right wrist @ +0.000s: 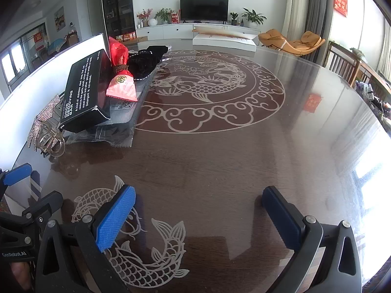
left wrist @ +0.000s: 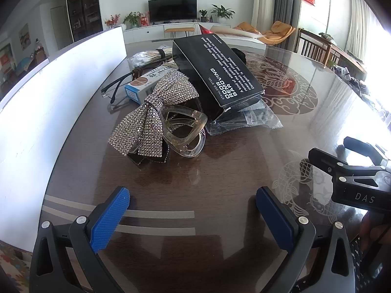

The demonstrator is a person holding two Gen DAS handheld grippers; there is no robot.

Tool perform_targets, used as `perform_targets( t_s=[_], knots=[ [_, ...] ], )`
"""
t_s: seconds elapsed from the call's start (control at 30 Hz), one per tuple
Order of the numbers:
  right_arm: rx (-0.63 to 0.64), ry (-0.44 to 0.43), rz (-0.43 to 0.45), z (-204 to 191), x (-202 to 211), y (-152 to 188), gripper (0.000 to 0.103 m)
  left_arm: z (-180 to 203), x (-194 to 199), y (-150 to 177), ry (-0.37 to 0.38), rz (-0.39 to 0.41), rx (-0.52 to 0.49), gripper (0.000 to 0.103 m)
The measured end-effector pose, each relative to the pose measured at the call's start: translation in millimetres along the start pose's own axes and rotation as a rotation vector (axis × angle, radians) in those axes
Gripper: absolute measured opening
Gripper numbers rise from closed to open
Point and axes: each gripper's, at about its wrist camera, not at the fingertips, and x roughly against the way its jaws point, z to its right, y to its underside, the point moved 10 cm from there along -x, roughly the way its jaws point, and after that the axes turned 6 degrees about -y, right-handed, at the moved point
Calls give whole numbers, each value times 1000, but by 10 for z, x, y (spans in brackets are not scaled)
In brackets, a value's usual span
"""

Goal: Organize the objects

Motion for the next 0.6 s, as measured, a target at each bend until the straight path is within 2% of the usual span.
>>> perform_targets(
  t_s=[0.6],
  knots=[
    [-27, 15, -14, 15, 33, 12, 103, 1, 14, 19, -1, 8, 1, 103]
  ],
)
